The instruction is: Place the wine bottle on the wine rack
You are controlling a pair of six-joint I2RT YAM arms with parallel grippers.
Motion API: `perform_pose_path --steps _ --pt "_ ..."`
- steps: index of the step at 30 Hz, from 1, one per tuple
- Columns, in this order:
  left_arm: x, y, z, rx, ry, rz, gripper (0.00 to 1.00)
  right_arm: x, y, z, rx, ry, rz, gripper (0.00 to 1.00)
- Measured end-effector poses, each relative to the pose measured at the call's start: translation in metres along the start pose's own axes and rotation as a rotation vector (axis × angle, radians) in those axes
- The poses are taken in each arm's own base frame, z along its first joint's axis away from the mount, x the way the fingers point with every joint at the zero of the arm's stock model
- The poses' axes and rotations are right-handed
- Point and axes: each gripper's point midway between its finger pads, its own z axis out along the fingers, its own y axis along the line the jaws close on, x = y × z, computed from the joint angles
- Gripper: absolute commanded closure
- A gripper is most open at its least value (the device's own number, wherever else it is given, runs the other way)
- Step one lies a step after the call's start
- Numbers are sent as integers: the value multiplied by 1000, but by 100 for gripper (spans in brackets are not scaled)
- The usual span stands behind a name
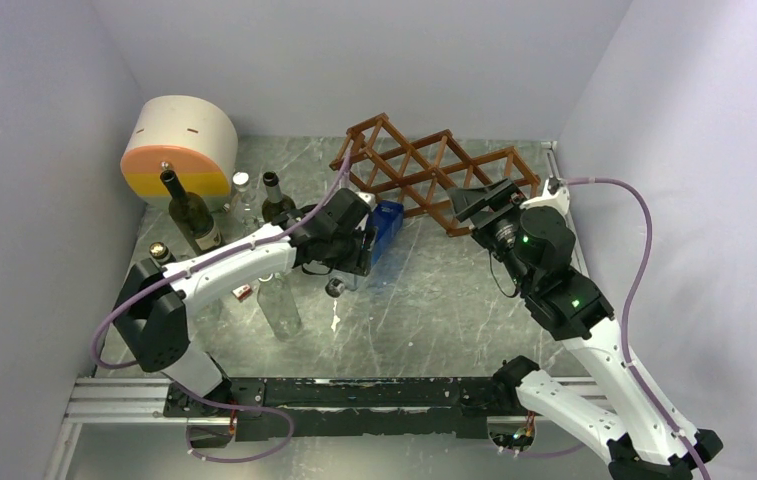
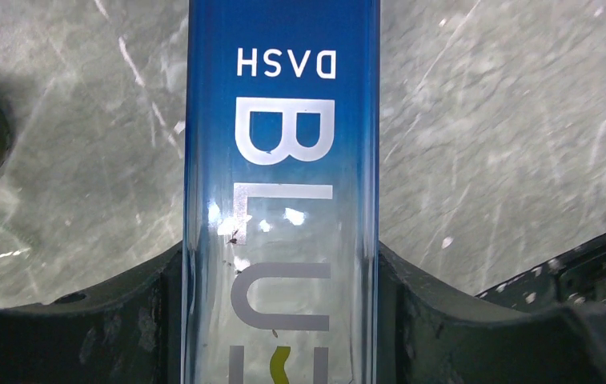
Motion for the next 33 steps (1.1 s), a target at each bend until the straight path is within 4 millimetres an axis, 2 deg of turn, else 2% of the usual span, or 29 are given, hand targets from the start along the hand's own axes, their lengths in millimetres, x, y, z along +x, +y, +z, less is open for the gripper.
perform_pose_path --steps 7,23,33 --pt "-24 -14 3 48 -93 -71 93 7 -11 5 32 5 3 22" --pt "-27 -23 19 91 -147 -251 93 7 -17 5 52 -8 18 24" --pt "-41 -33 32 167 -199 -375 93 8 -19 5 58 -5 19 26"
